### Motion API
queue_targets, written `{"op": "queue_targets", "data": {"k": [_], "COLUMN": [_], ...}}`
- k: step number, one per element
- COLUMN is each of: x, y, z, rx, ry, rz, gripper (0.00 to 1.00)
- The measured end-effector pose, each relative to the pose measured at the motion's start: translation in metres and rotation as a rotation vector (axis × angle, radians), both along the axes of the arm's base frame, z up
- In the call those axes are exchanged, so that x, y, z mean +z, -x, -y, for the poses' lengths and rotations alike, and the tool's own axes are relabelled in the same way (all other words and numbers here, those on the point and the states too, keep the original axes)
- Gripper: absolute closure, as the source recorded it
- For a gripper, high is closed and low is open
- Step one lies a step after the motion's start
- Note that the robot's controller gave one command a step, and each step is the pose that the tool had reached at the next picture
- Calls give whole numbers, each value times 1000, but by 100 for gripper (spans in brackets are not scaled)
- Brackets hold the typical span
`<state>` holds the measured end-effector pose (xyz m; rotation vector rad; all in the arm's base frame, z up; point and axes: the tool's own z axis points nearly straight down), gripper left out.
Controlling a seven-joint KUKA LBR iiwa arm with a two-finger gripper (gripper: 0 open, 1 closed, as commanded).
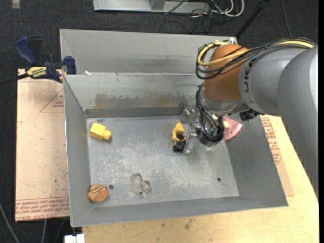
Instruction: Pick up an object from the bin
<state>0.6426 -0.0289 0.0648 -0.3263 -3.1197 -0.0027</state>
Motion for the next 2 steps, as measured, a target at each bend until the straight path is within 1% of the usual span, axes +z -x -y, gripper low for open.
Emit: {"op": "queue_targets", "data": {"k": [1,2], "x": [6,6], "y": [26,26], "z": [-30,-30], "rx": [-24,-25], "ry": [0,0], "rz": [8,8], "gripper": [100,100]}}
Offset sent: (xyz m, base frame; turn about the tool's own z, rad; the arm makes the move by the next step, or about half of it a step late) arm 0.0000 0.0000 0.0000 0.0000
